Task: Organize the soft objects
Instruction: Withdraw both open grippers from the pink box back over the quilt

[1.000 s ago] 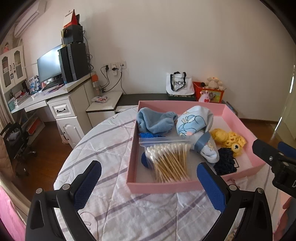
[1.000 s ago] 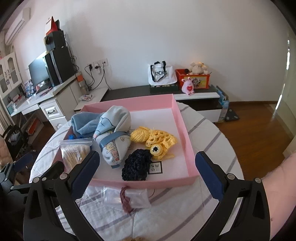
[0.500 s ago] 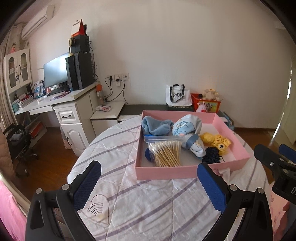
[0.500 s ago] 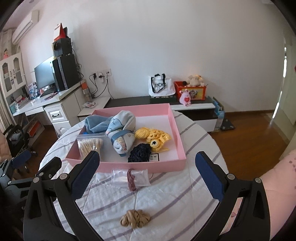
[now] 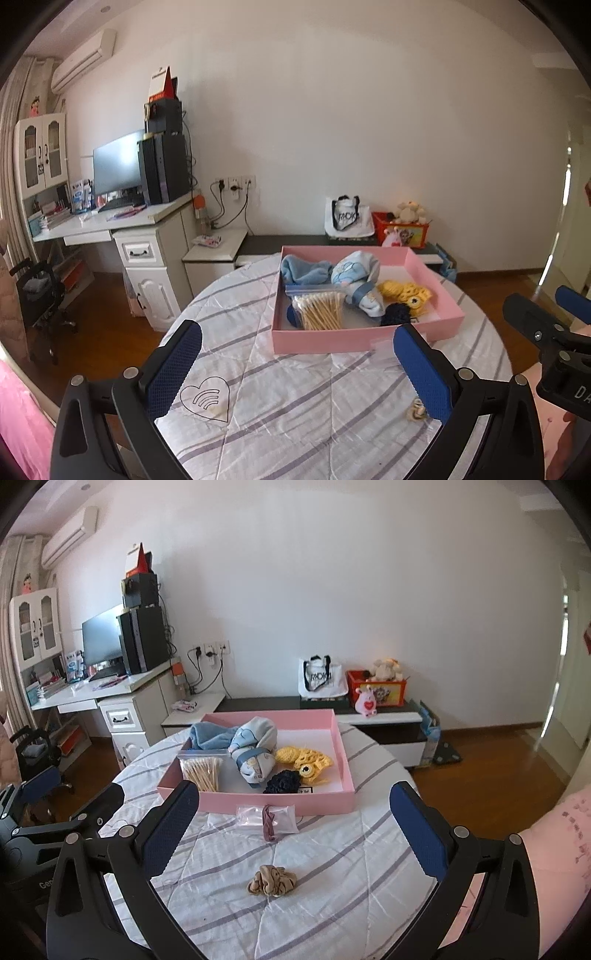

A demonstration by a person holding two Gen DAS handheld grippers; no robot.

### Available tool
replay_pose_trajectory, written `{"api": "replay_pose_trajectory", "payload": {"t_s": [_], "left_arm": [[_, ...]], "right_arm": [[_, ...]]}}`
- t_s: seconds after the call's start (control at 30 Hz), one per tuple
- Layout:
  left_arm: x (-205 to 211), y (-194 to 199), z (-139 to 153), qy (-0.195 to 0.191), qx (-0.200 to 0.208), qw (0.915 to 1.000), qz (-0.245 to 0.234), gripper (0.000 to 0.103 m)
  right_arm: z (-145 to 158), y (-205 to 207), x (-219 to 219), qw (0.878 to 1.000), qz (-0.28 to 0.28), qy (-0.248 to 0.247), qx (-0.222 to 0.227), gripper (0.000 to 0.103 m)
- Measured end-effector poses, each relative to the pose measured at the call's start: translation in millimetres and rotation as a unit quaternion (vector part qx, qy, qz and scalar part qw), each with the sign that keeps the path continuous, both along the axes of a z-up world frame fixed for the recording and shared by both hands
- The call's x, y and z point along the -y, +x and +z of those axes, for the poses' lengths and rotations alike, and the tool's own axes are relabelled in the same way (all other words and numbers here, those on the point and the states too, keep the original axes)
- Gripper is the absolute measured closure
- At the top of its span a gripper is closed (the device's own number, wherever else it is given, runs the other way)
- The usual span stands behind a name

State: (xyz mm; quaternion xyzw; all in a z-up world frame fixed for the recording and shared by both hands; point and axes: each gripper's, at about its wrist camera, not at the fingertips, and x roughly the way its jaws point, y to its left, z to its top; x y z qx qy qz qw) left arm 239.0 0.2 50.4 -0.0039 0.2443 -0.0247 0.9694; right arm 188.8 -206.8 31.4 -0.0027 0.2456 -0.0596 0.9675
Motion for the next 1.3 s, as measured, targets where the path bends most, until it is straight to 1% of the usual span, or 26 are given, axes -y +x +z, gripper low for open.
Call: {"api": "replay_pose_trajectory", "payload": {"t_s": [0.17,0.3,0.6,0.87,1.3], "left_arm": [[1,-34,9,0.001,0.023,0.9997,-0.005,0.000],[1,-53,15,-0.001,0.037,0.9993,-0.008,0.000],[-3,-81,24,-0.009,0.067,0.9977,-0.003,0.000],[0,-88,22,-0.010,0.079,0.9968,0.000,0.000],[1,-85,17,-0.008,0.069,0.9976,0.001,0.000]], "right_arm": [[9,-20,-1,1.000,0.004,-0.004,0.021,0.000],[17,-31,-4,0.999,0.007,-0.010,0.036,0.000],[31,-50,-11,0.997,0.015,-0.021,0.071,0.000],[36,-59,-15,0.996,0.019,-0.029,0.086,0.000],[34,-60,-16,0.996,0.020,-0.028,0.083,0.000]]}}
